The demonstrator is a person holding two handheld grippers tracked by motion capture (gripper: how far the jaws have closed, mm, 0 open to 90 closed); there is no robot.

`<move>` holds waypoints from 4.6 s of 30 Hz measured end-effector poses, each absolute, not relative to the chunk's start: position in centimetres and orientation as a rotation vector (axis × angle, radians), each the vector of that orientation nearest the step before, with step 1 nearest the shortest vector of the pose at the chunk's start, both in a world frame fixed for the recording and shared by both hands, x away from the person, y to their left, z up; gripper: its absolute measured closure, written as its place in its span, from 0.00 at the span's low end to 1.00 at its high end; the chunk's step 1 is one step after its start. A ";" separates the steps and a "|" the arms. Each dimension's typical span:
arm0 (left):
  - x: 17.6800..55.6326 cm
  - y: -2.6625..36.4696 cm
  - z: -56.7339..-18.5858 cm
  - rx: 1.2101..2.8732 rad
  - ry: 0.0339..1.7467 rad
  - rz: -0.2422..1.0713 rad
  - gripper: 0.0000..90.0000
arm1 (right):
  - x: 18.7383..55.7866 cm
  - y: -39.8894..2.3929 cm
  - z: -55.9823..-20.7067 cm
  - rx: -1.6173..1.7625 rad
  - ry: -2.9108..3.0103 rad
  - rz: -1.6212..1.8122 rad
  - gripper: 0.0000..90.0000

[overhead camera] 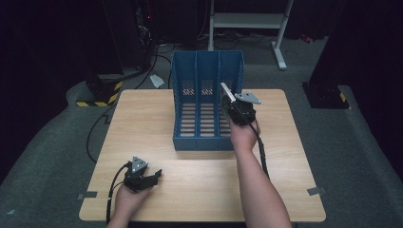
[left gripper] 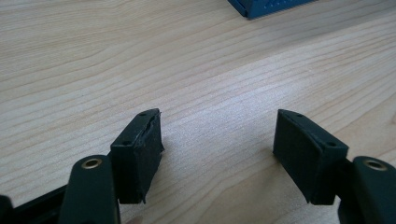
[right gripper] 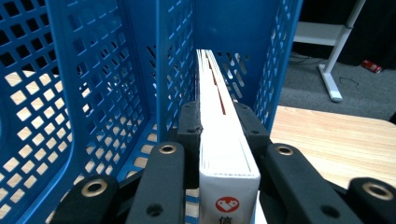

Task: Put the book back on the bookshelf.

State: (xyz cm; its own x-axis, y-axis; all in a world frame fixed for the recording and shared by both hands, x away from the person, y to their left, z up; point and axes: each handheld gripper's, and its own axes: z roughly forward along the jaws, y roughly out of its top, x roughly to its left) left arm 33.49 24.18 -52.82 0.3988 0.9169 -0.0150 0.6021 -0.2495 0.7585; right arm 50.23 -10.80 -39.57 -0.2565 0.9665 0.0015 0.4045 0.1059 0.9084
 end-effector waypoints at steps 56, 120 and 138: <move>33.4 24.1 -52.8 1.969 1.294 0.588 0.36 | 49.0 -10.7 -43.4 1.394 1.858 0.980 0.83; 33.3 24.2 -52.8 1.964 1.293 0.579 0.37 | 51.3 -10.7 -41.5 1.483 1.752 0.940 0.85; 33.3 24.3 -52.8 1.952 1.296 0.568 0.37 | 53.2 -10.4 -41.7 1.536 1.665 0.896 0.85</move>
